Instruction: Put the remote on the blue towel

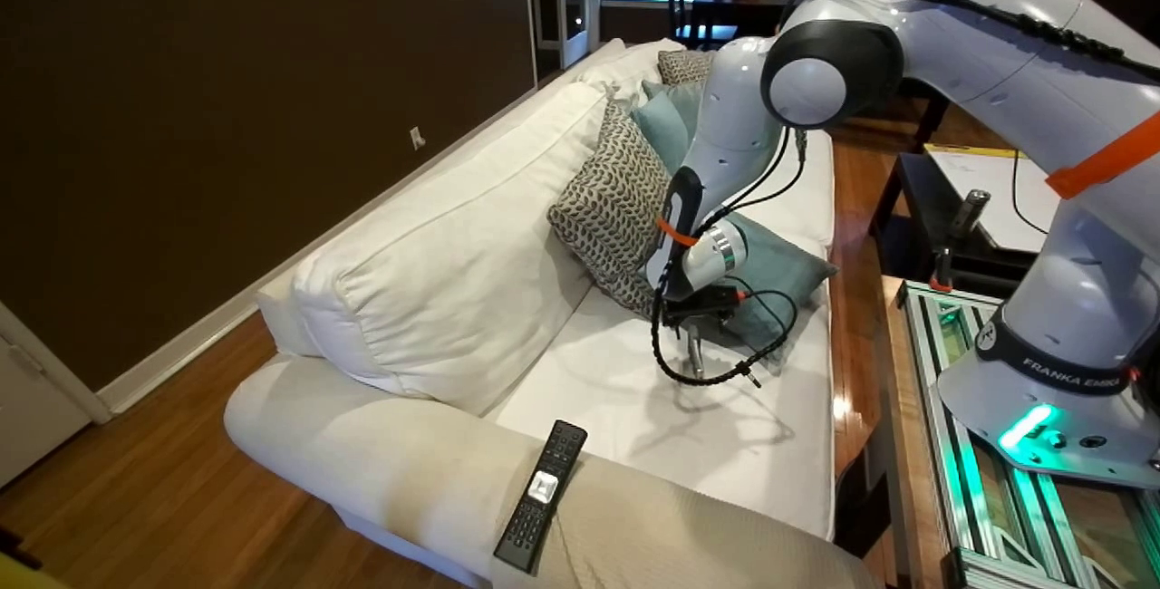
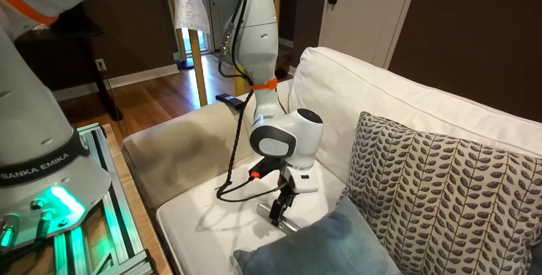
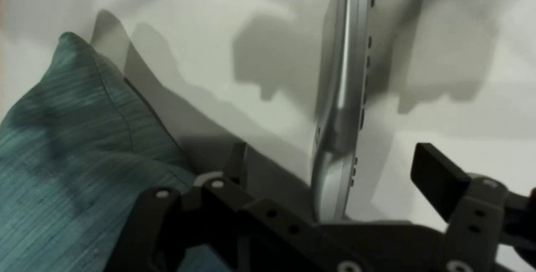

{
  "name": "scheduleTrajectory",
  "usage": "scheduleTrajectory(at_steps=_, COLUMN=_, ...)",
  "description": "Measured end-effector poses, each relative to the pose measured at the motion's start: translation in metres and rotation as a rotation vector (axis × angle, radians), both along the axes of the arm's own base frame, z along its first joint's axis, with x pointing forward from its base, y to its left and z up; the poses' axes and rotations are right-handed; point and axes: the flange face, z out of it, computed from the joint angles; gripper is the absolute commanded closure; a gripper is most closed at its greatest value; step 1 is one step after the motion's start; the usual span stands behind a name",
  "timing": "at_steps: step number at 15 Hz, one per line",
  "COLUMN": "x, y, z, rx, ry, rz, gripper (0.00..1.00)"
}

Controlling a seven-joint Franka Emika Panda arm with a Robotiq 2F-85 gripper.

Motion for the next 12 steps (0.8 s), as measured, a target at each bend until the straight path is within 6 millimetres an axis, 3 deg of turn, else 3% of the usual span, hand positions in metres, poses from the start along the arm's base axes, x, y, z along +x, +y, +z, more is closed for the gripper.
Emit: scheduleTrajectory(at_steps=12, x=0.025, y=0.014, z=-0.013, rx=-0.006, ry=-0.055, rz=0.09, gripper=0.0)
